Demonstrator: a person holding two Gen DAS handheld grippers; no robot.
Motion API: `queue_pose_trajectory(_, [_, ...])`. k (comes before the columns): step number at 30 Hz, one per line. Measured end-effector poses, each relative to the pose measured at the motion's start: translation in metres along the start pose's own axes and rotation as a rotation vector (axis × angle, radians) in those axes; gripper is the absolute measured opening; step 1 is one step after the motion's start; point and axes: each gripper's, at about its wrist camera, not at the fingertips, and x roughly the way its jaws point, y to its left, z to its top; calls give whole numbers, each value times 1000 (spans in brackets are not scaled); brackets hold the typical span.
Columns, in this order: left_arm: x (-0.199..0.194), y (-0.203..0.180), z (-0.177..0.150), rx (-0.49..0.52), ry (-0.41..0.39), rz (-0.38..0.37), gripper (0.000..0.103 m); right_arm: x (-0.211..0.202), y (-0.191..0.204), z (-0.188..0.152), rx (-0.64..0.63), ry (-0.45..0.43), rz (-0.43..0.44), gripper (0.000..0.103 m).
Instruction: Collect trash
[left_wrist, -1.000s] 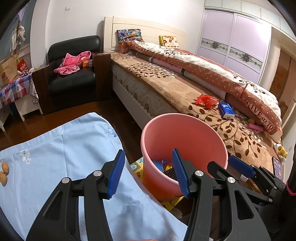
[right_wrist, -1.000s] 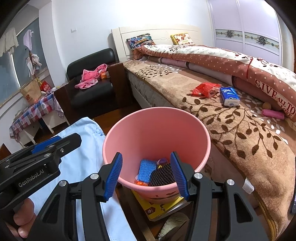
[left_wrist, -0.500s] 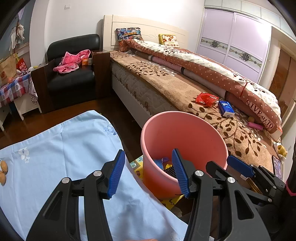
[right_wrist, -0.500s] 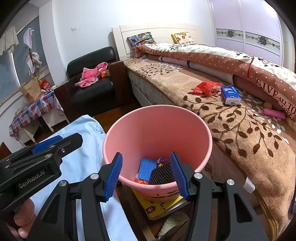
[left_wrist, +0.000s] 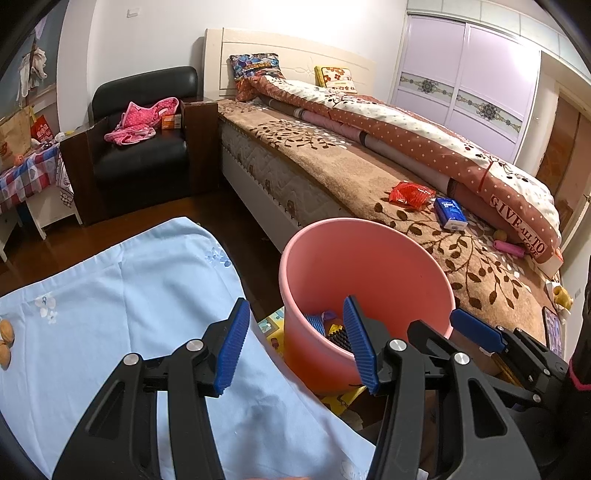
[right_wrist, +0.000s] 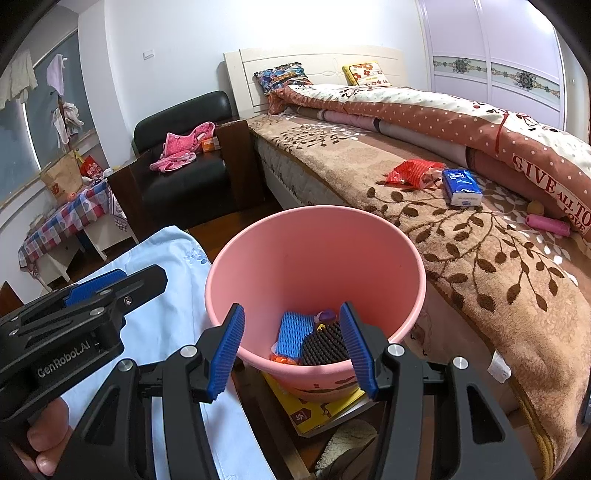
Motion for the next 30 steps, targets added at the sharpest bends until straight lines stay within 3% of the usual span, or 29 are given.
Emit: queue_pose_trajectory(30, [3,-1,-3,4,13,-8,53,1,2,-3,-1,3,-1,53])
